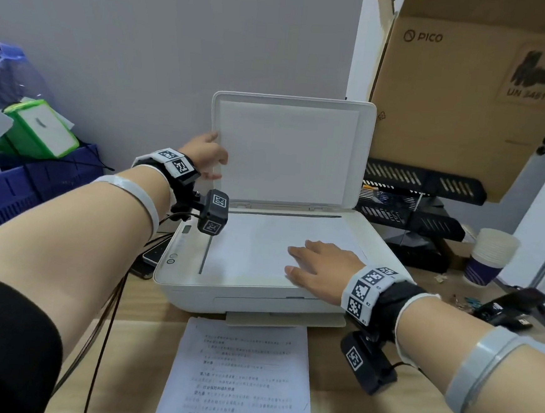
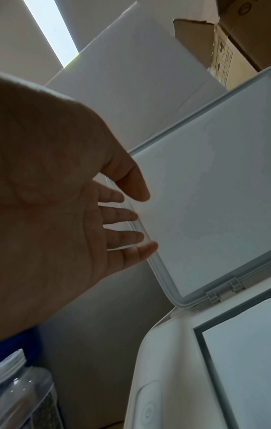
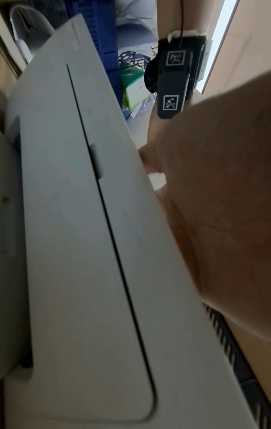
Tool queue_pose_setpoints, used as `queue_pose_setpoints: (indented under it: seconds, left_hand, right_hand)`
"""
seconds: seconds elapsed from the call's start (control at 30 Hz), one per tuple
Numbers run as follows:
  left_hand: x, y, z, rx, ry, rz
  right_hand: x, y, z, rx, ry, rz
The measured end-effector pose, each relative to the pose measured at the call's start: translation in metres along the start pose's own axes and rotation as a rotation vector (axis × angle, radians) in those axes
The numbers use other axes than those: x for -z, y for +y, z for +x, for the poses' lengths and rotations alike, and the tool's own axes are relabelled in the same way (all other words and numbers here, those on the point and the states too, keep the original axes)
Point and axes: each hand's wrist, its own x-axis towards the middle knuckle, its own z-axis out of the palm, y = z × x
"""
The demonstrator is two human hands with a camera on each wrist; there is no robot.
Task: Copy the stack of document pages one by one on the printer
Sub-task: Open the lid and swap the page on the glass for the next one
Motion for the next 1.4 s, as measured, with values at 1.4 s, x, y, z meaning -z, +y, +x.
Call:
queue_pose_setpoints:
  seconds: [1.4]
  left_hand:
    - [-0.323,-0.009,-0.199,-0.195,-0.566,0.341]
  right_hand:
    - [-0.017,0.235,-0.292,-0.874,0.142,0.286]
